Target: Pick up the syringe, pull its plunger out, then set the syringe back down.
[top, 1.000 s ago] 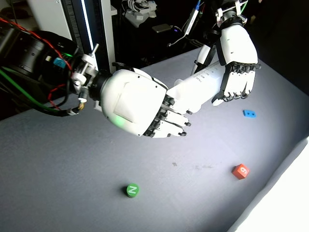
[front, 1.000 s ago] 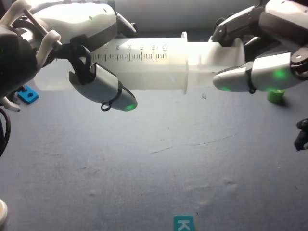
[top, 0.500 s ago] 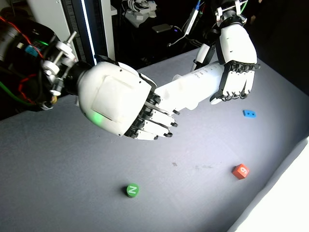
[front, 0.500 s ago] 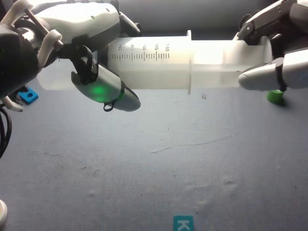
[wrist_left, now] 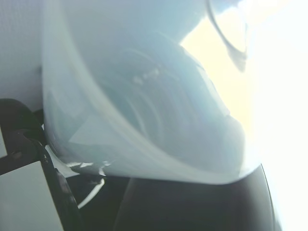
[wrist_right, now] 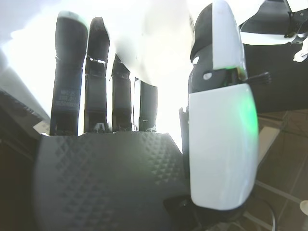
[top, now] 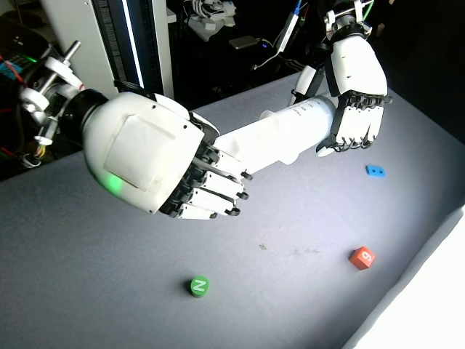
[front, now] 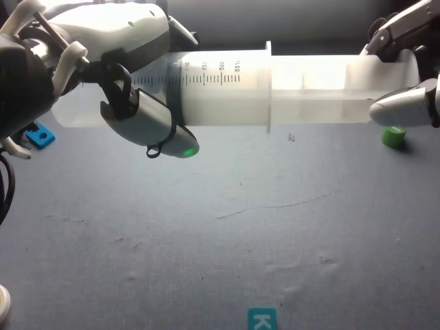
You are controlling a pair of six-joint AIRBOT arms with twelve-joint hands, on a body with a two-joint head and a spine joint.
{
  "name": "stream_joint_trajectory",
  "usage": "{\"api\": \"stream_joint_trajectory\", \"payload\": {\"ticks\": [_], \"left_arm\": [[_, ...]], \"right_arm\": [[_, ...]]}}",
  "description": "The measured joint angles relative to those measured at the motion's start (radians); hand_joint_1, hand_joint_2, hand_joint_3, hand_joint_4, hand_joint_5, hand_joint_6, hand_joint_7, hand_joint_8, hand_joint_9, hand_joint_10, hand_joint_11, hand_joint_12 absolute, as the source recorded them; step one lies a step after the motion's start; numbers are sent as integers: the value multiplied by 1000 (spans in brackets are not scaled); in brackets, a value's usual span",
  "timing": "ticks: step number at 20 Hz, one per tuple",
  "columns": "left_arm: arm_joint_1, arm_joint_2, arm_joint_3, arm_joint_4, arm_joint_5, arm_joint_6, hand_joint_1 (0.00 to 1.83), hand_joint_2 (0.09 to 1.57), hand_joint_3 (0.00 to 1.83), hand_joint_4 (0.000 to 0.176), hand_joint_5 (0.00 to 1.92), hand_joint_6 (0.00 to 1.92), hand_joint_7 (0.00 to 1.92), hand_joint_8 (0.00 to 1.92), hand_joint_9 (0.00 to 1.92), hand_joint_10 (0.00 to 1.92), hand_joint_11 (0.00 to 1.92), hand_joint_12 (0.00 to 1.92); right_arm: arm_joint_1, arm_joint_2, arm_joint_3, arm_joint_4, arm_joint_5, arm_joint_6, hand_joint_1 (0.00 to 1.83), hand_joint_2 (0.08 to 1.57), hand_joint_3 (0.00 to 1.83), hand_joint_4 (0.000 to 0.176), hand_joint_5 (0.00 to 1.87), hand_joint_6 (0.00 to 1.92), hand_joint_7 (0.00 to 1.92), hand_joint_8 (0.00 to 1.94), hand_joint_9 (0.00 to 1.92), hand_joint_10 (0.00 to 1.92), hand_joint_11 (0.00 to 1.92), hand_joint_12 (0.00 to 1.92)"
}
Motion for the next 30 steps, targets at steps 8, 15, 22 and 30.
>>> {"api": "stream_joint_trajectory", "payload": {"ticks": [8, 15, 22, 30], "left_arm": [[0, 0, 0, 0, -14, 5, 1358, 1169, 3, 0, 852, 1036, 922, 1181, 720, 1438, 446, 1368], [0, 1, 0, 0, -25, 6, 1361, 1161, 0, 0, 892, 962, 928, 1198, 734, 1410, 475, 1373], [0, 2, 0, 0, -36, 13, 1360, 1165, 1, 0, 877, 987, 925, 1199, 723, 1423, 455, 1394], [0, 3, 0, 1, -44, 17, 1359, 1170, 0, 0, 864, 1003, 914, 1207, 723, 1444, 478, 1391]], "right_arm": [[-4, 32, 0, -5, -13, 8, 1485, 1108, 0, 0, 989, 677, 886, 1070, 952, 1148, 874, 1595], [-5, 53, 0, -8, -15, 8, 1377, 1132, 1, 0, 951, 774, 866, 1174, 930, 1339, 946, 1371], [-11, 55, 0, -8, -19, 10, 1374, 1140, 0, 0, 945, 768, 843, 1218, 917, 1361, 958, 1383], [-11, 50, 0, -8, -18, 10, 1213, 1107, 0, 0, 577, 551, 656, 661, 665, 821, 480, 1373]]}}
